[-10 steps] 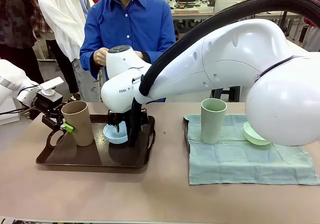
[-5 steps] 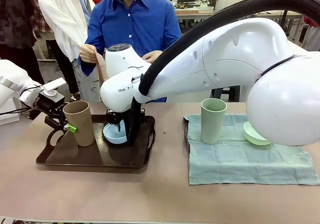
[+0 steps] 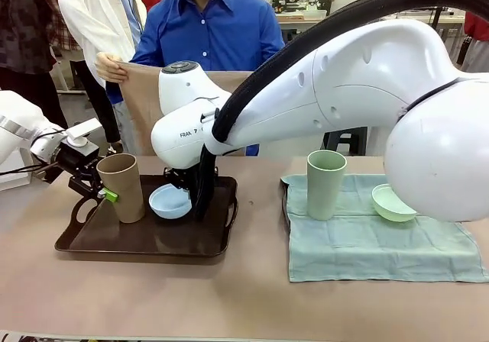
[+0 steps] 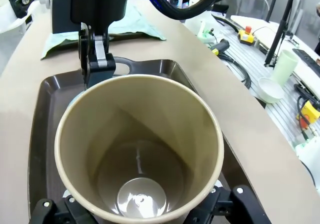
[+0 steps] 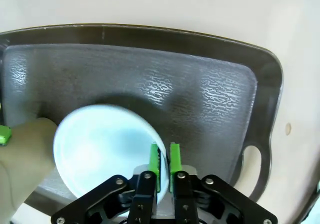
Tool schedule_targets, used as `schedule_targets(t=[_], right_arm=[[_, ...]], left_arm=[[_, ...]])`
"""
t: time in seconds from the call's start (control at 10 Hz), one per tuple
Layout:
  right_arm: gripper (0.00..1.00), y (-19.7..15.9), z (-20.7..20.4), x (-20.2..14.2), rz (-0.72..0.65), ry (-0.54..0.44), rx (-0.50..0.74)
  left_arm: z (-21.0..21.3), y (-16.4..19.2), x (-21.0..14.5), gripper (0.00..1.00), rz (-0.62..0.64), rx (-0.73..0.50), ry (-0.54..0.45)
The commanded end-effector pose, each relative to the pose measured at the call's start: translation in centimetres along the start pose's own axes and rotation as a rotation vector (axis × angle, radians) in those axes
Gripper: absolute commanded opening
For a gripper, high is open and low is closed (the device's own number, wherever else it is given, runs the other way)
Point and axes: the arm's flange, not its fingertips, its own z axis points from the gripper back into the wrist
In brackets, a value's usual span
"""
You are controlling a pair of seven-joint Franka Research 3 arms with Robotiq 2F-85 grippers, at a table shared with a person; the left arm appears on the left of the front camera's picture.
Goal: Set up a tray with a mat and arrange the tableware.
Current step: Pick up the Picnic Bowl and Reusable plastic cup from the Handle tray in front of the human's position and hold them in the air.
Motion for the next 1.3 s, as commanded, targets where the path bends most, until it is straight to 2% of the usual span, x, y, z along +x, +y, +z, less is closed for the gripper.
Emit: schedule_targets(t=[0.0, 0.1, 0.2, 0.3, 0.4, 0.5, 0.6, 0.7, 1.0, 1.2], right_arm=[[0.0, -0.9, 0.0, -0.6, -0.002, -0.04, -0.017], [0.0, -1.0, 0.1, -0.7, -0.001, -0.038, -0.013], [0.0, -1.2, 0.4, -0.7, -0.001, -0.043, -0.011], [0.0, -1.3, 0.6, -0.8, 0.0, -0.047, -0.011], [0.0, -1.5, 0.7, -0.8, 0.002, -0.047, -0.011], [0.0, -1.6, 1.0, -0.9, -0.001, -0.045, -0.015], [0.0, -2.0, 2.1, -1.3, 0.0, -0.013, -0.033], [0.0, -2.4, 4.5, -2.4, 0.003, -0.014, -0.016], [0.0, -3.0, 13.9, -7.6, 0.003, -0.172, 0.011], [0.0, -2.6, 18.3, -10.5, 0.0, -0.237, 0.007]], left_arm=[[-0.6, -0.1, -0.1, 0.0, 0.03, 0.022, 0.033], [-0.6, -0.1, -0.1, 0.0, 0.033, 0.021, 0.035], [-0.6, 0.0, -0.1, 0.33, 0.035, 0.022, 0.037], [-0.5, 0.0, -0.1, 0.33, 0.035, 0.025, 0.038], [-0.4, 0.0, 0.0, 0.0, 0.037, 0.031, 0.038], [-0.3, 0.0, 0.1, 0.33, 0.038, 0.038, 0.054], [0.6, -0.5, 0.9, 0.0, 0.051, 0.017, 0.099], [2.5, -1.4, 2.5, 0.0, 0.037, 0.018, 0.062], [9.2, -5.7, 9.7, 0.0, -0.049, 0.082, 0.017], [11.9, -7.9, 14.1, 0.0, -0.113, 0.112, 0.002]])
